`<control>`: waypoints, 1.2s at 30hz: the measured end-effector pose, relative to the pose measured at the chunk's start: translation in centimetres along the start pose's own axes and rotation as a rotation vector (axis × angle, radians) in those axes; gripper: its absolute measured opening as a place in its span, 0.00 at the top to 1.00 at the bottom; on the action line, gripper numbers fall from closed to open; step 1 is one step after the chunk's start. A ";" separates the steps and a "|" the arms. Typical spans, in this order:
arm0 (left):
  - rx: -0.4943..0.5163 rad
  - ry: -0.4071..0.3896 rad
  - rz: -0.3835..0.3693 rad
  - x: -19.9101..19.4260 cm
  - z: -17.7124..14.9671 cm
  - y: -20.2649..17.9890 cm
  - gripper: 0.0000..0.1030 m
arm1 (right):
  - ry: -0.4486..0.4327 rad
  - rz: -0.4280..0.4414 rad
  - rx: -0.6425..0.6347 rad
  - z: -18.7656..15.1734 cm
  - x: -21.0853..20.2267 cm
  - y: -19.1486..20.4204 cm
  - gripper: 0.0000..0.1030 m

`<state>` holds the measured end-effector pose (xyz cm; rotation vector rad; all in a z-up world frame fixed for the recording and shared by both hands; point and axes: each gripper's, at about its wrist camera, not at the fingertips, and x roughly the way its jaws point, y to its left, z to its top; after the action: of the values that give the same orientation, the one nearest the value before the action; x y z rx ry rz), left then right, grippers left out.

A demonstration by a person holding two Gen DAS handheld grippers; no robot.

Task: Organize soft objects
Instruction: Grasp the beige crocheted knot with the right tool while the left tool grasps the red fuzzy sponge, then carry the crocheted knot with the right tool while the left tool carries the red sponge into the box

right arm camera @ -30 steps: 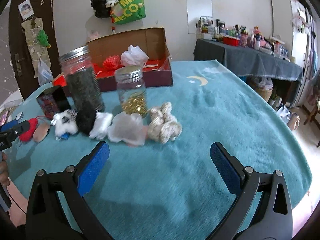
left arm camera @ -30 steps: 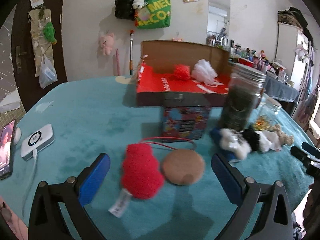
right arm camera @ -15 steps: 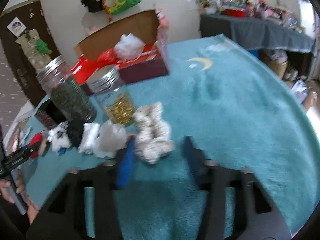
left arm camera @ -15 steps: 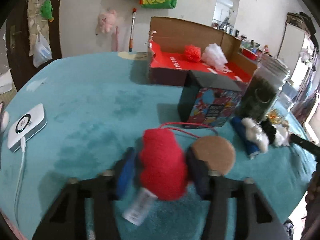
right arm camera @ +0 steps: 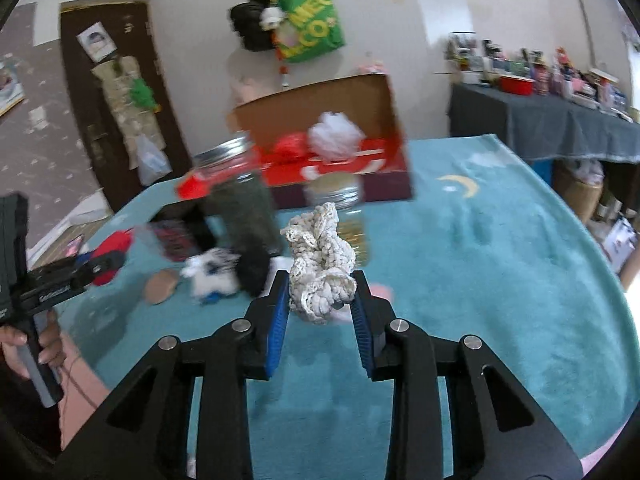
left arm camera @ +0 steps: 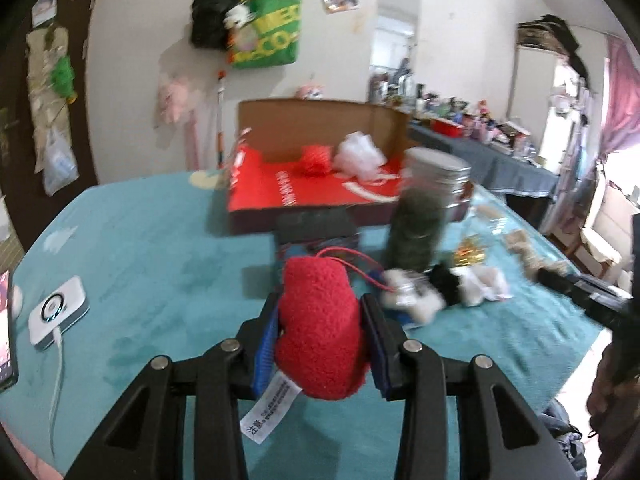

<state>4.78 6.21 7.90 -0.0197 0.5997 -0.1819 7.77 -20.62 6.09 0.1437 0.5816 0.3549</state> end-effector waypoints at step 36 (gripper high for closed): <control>-0.089 0.112 -0.181 3.0 -0.3 -0.2 0.60 | 0.080 0.035 0.010 -1.5 1.8 1.5 0.72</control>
<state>6.95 5.49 5.98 -0.1509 0.7176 -0.3334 7.92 -18.49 4.23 0.1502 0.6606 0.3926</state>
